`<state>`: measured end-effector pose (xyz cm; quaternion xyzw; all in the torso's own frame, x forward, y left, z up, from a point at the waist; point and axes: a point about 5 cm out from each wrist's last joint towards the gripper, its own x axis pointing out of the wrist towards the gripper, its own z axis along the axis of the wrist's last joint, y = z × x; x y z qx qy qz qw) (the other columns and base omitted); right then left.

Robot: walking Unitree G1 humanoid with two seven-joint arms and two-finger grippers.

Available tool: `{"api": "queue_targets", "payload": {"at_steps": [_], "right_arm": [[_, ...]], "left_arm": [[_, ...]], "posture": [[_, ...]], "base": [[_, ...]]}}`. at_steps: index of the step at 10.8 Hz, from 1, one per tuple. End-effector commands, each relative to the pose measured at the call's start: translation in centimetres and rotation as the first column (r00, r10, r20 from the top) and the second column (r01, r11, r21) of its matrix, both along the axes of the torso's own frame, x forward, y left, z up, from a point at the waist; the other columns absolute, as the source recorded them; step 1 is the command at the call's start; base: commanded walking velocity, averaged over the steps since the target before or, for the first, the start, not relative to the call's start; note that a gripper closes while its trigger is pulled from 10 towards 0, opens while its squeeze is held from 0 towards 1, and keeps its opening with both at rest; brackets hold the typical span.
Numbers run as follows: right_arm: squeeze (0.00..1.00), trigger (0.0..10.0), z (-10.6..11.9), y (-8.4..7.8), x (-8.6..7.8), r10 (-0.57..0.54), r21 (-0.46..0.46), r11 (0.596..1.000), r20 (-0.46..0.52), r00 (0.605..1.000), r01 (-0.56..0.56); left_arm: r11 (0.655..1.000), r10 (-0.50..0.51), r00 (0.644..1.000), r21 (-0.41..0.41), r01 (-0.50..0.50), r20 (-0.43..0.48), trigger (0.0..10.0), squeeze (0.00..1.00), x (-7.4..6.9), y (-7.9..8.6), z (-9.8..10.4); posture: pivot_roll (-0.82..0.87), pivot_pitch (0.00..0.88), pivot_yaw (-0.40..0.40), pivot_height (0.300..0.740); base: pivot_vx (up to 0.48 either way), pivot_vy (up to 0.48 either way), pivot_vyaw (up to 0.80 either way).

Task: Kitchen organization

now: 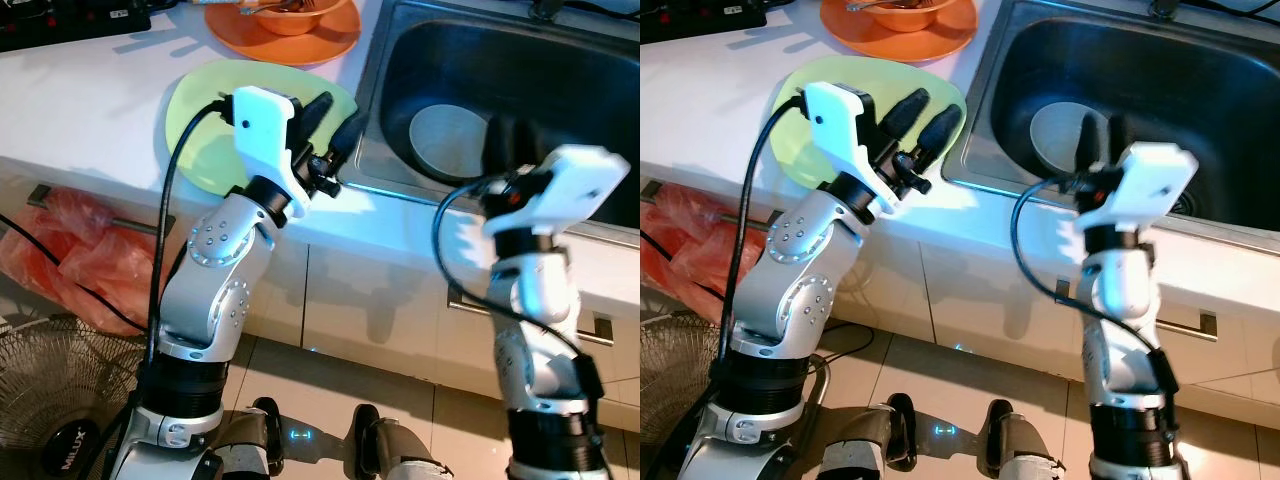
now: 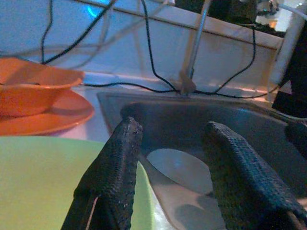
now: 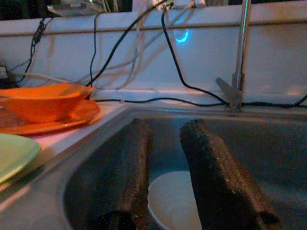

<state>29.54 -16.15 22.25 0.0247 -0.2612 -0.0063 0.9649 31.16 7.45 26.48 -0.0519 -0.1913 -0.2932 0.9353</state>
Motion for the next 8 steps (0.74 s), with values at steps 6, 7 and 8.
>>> {"api": "queue_targets", "payload": {"at_steps": [6,7,8], "right_arm": [[0.00,10.0,-0.2,0.8,0.3,0.015,0.014,1.000,0.001,1.000,-0.015],[0.00,10.0,-0.3,0.9,0.3,0.016,0.015,1.000,-0.003,1.000,-0.016],[0.00,10.0,-0.3,0.9,0.3,0.017,0.014,1.000,-0.005,1.000,-0.017]], "left_arm": [[0.984,0.173,0.973,0.008,-0.176,0.151,10.0,0.00,0.4,4.9,4.7],[0.962,0.263,0.952,0.034,-0.271,0.157,10.0,0.00,0.6,7.6,4.8],[0.940,0.330,0.933,0.045,-0.339,0.141,10.0,0.00,0.8,9.6,4.8]], "posture": [[0.10,0.258,-0.014,0.740],[0.10,0.259,-0.014,0.740],[0.10,0.259,-0.015,0.740]], "base": [[0.000,0.000,0.00],[0.000,0.000,0.00],[0.000,0.000,0.00]]}}
